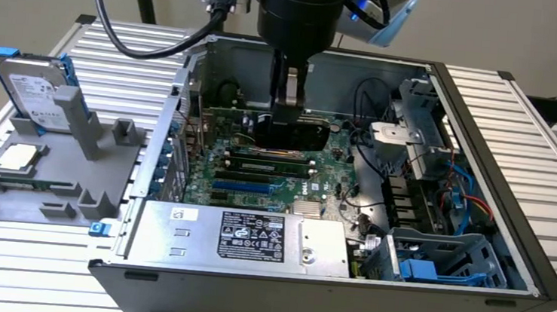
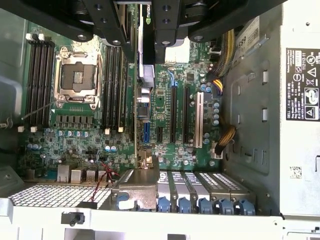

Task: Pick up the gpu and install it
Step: 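Insert the gpu into the slot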

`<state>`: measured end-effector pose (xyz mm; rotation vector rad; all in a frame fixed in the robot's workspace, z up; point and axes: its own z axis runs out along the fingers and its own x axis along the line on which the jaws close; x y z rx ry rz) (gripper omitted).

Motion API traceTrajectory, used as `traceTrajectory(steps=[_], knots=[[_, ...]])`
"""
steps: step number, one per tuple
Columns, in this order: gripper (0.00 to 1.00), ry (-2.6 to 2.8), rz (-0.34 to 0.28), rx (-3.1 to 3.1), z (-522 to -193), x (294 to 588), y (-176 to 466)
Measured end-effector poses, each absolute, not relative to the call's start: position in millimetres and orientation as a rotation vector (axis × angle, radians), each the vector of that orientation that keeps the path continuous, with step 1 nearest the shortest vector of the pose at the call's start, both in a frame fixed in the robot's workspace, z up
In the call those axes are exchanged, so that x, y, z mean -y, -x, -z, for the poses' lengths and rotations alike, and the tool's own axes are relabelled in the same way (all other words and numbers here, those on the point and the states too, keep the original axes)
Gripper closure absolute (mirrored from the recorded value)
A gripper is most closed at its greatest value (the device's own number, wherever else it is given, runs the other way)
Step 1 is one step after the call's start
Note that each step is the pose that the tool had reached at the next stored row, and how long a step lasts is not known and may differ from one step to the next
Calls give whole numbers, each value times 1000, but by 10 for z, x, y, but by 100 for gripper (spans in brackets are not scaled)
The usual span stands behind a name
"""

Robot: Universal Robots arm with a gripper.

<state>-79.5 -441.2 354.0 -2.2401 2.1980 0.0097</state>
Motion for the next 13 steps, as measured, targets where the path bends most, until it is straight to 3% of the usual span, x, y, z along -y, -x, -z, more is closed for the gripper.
traceTrajectory(steps=[13], knots=[[100,2243,-10,-2195,-3499,4412,795]])
